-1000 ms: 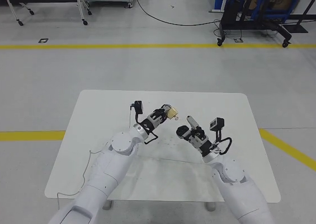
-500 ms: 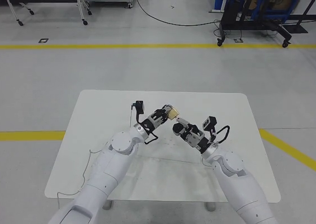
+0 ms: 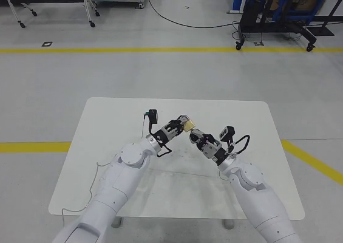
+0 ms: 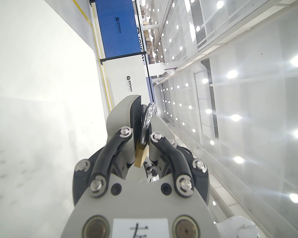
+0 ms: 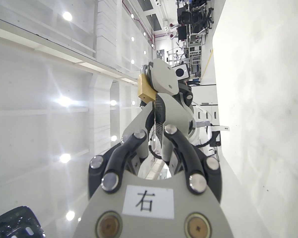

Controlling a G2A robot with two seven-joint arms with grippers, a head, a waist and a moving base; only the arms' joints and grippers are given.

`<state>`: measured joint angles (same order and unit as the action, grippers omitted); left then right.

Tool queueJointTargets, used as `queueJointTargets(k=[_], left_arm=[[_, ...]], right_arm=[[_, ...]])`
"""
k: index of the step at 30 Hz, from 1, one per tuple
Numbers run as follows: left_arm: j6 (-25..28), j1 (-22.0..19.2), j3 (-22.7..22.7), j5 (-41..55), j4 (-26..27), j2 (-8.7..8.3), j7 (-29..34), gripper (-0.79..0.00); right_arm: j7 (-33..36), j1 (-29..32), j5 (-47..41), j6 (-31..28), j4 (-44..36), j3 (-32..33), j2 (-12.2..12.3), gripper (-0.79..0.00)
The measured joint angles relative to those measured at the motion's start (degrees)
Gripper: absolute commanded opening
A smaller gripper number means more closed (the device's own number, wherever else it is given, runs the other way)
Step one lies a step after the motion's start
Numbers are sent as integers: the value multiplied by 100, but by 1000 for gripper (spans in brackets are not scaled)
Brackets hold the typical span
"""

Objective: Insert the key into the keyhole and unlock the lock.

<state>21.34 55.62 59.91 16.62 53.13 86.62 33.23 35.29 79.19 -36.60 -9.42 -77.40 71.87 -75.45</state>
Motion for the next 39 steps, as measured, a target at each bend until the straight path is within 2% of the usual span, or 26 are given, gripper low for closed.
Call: queueJointTargets(k=[4,11,21,28,29,30,33,39], left_arm=[[40,-4,-7,-32,5,-5,73,-785],[182,12,1,-27,28,-14,175,-785],[278,3,1,-4,23,-14,193,-785],[380,2,-14,-167,19,-23,115,-785],[383,3,-17,-180,20,-24,108,-785],[383,4,-18,-189,20,-24,106,-785],[380,4,-28,-204,19,-25,110,-785],[358,-5,-50,-209,5,-22,142,-785]], right_arm=[[426,5,-542,251,70,84,7,-785],[1311,-39,-1763,1153,261,308,33,-785],[1624,-67,-1955,1478,329,421,78,-785],[1607,-90,-1906,1526,341,392,91,-785],[1565,-99,-1822,1500,343,382,96,-757],[1537,-102,-1763,1481,340,374,99,-659],[1465,-101,-1643,1418,320,365,107,-517],[1283,-56,-1436,1233,238,388,126,-462]])
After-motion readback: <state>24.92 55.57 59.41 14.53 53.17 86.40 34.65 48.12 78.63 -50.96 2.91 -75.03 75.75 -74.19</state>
